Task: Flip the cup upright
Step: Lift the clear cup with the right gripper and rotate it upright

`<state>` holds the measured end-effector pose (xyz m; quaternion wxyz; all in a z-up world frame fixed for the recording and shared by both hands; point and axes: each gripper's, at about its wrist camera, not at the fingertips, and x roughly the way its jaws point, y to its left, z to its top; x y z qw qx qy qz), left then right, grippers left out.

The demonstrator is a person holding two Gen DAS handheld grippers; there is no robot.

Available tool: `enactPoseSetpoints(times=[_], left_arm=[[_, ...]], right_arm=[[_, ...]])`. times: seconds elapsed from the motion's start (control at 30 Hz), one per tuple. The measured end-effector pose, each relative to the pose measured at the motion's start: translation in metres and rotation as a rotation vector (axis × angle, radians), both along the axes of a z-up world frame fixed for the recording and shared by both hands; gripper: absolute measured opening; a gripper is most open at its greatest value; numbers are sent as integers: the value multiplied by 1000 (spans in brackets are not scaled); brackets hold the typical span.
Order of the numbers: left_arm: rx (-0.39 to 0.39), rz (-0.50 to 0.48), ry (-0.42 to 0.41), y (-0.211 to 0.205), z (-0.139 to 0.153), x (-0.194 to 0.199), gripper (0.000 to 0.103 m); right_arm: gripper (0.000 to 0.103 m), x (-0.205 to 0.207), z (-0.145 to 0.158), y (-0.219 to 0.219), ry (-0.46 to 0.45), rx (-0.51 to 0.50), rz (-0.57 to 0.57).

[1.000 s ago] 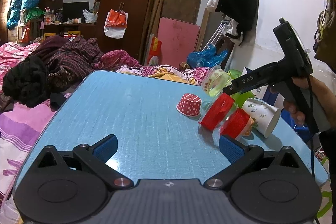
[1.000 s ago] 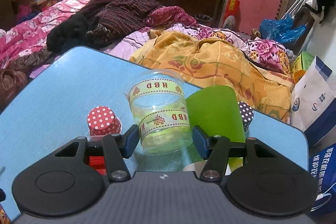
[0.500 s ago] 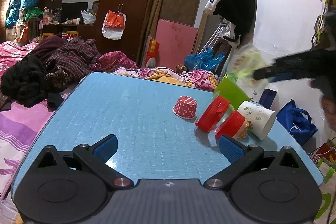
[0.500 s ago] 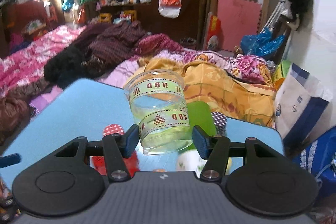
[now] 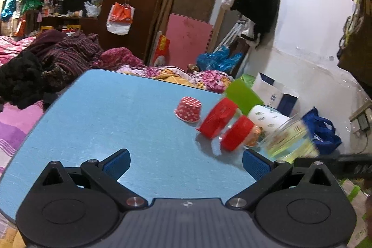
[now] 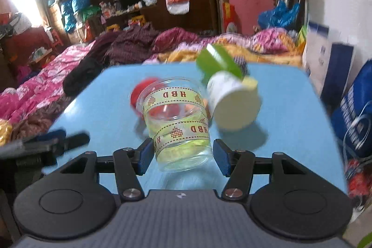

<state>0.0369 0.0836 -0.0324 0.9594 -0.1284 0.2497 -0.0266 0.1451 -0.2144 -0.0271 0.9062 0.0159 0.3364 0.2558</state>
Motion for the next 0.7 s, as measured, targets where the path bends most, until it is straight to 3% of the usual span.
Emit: enactPoseSetpoints(times=[0.13,0.3,0.53,0.7], left_arm=[[6,2,12,-6,2,1,103],[-41,-83,61,-19,8,8,103],[-154,-117,176,-39,5,32,103],[-150,-126,192,-50,4,35,103]], right_arm=[[58,-2,-13,6,4,14,-1],[58,-15,-21,6,-31,33,11],[58,-29,-31,13,-98,-7,14],[58,-34,-31,13,-112,-18,-2]])
